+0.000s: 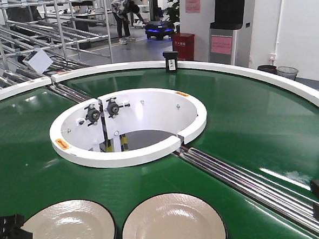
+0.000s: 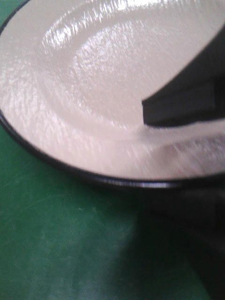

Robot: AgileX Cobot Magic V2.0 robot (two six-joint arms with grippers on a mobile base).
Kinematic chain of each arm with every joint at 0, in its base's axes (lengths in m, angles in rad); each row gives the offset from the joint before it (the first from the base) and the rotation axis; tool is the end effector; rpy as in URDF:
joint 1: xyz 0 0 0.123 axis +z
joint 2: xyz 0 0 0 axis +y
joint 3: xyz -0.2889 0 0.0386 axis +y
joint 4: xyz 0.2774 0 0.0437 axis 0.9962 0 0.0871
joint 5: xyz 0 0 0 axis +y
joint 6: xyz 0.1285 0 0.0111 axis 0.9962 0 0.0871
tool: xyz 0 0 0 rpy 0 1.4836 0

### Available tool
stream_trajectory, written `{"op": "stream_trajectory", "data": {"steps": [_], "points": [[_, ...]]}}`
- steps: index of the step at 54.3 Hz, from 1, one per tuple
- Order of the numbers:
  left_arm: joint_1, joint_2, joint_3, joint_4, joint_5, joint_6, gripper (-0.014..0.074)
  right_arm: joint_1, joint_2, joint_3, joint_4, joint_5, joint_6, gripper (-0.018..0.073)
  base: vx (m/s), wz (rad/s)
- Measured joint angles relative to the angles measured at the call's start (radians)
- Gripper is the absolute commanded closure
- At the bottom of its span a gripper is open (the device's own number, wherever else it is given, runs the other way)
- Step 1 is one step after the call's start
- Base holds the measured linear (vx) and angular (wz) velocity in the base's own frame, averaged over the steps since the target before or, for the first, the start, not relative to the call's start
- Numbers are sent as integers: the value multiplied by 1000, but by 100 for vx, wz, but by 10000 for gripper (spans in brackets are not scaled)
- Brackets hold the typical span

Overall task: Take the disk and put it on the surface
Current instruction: 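Grip the rim of each cream plate, left and right grippers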

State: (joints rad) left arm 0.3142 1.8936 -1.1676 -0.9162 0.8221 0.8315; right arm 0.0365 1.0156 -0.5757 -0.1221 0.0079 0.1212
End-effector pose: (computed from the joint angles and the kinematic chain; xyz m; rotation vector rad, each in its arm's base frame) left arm 0.4044 0.0525 0.1347 -0.1222 2.5867 -0.7143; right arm 0.2706 0.0097 0.2646 -0.0355 1.9311 0.0229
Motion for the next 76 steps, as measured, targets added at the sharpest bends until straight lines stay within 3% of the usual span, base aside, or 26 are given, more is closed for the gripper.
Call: {"op": "stream_trajectory", "data": {"steps": [8, 19, 25, 36, 47, 76], "points": [[2, -1, -6, -27, 52, -6, 604, 2, 36, -17, 39, 99, 24, 58, 0, 0], [4, -1, -6, -30, 96, -10, 605, 32, 138, -201, 136, 397, 1, 58, 0, 0], [4, -1, -6, -37, 113, -55, 605, 34, 221, -342, 217, 511, -51, 58, 0, 0], [5, -1, -6, -106, 138, -157, 605, 34, 402, -522, 517, 691, -269, 58, 0, 0], [20, -1, -6, -225, 175, -177, 605, 35, 541, -566, 740, 715, -434, 58, 0, 0], [134, 0, -6, -329, 252, -156, 605, 35, 670, -570, 779, 716, -494, 58, 0, 0]]}}
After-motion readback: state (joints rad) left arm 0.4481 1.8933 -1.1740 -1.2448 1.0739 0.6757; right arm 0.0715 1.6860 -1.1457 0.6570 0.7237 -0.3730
